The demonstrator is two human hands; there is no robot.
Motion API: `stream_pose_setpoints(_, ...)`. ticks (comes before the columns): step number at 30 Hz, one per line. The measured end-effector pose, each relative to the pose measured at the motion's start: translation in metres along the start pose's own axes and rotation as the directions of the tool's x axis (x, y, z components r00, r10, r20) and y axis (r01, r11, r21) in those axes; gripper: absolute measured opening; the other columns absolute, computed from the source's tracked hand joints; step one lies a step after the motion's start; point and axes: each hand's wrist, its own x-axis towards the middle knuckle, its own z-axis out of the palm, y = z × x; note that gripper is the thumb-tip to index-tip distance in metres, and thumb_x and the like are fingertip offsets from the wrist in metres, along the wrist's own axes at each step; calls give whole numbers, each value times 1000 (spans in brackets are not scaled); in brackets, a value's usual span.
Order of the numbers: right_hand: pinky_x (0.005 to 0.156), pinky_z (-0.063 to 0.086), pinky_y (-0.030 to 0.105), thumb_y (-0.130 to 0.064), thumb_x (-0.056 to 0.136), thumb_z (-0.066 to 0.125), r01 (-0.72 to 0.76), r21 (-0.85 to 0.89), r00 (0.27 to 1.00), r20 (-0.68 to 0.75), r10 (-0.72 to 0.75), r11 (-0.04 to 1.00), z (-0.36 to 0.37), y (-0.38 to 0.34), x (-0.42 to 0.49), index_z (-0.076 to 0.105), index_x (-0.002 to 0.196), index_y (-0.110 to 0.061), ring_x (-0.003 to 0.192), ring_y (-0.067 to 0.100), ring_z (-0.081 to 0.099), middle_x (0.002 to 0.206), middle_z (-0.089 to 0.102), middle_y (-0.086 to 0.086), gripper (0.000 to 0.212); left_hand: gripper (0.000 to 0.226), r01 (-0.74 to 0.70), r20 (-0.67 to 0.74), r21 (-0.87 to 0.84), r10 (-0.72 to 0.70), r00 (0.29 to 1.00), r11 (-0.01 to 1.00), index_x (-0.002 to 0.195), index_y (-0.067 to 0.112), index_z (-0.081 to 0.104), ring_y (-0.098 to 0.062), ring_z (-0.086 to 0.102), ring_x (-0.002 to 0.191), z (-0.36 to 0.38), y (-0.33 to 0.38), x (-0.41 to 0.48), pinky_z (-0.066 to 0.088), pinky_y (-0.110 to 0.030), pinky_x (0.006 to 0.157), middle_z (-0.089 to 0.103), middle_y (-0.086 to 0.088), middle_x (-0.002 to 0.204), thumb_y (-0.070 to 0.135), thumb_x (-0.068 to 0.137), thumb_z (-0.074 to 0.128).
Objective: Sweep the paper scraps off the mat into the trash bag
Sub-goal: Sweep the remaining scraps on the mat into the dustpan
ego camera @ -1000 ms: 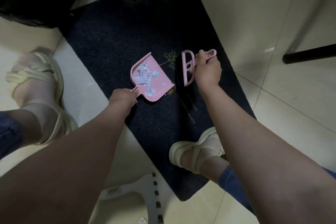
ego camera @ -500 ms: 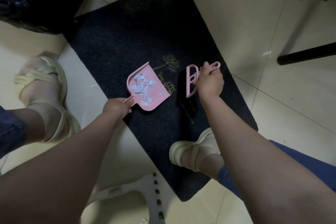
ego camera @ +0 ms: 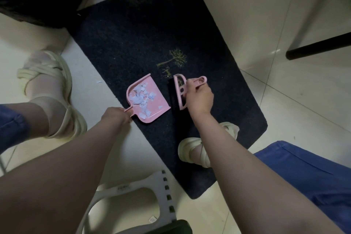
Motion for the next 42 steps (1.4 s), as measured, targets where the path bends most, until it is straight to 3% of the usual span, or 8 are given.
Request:
stream_pose_setpoints(9,67,43,27,-42,96,52,-106,-117,988,96,118,987,5,-2,7,65,100,-9,79,18,61,93,67,4,36,42,29,21,-16,-29,999,999,96,3,69,-26,47,69,1,0,5,39,-29,66,57,-12,83,43,88,62)
stream_pose_setpoints(15,73,47,32,-40,98,49,-159,-8,985,-71,158,987,-2,-7,6,62,103,-9,85,21,63,94,65,5,34,42,31,23,33,-32,999,999,102,4,69,-27,51,74,1,-1,6,47,-34,74,64,-17,95,43,89,61)
stream_pose_setpoints(19,76,54,35,-36,95,55,-270,26,956,125,264,963,4,-4,2,60,80,-15,82,21,65,84,66,3,27,41,39,13,71,-40,999,997,108,8,69,-31,62,98,-1,-1,7,48,-32,84,66,-13,106,44,90,59)
stream_pose_setpoints(22,79,54,35,-32,94,57,-251,188,967,82,239,950,3,-1,3,59,73,-19,82,22,67,81,67,3,25,43,42,14,55,-43,999,998,108,8,70,-32,61,104,-1,-1,6,50,-35,91,66,-14,108,45,88,60)
stream_pose_setpoints(26,81,56,39,-35,95,56,-224,230,972,-22,235,947,-6,-3,11,64,80,-16,80,21,68,85,71,5,26,34,-4,27,-16,4,1000,1000,104,10,70,-28,63,89,-2,-5,3,48,-32,83,68,-9,83,40,91,60)
stream_pose_setpoints(32,78,55,35,-35,97,53,-77,140,996,-37,83,987,0,-16,26,62,89,-16,81,17,66,84,66,-2,23,23,-76,37,-234,87,996,969,95,14,69,-13,40,47,-10,-2,-5,29,-23,45,54,0,60,36,91,62)
stream_pose_setpoints(38,85,53,40,-35,97,52,81,-40,987,140,-74,996,12,-21,30,67,96,-20,89,20,66,94,71,2,21,26,-41,8,-206,44,999,978,97,13,70,-15,43,51,-10,11,8,37,-25,57,54,-1,58,37,89,64)
stream_pose_setpoints(42,83,56,43,-35,95,53,68,54,977,201,-77,996,5,-16,29,71,101,-14,85,18,69,91,73,3,28,30,-23,-26,-161,19,999,987,98,12,70,-16,44,54,-4,10,15,39,-26,66,54,0,57,40,88,64)
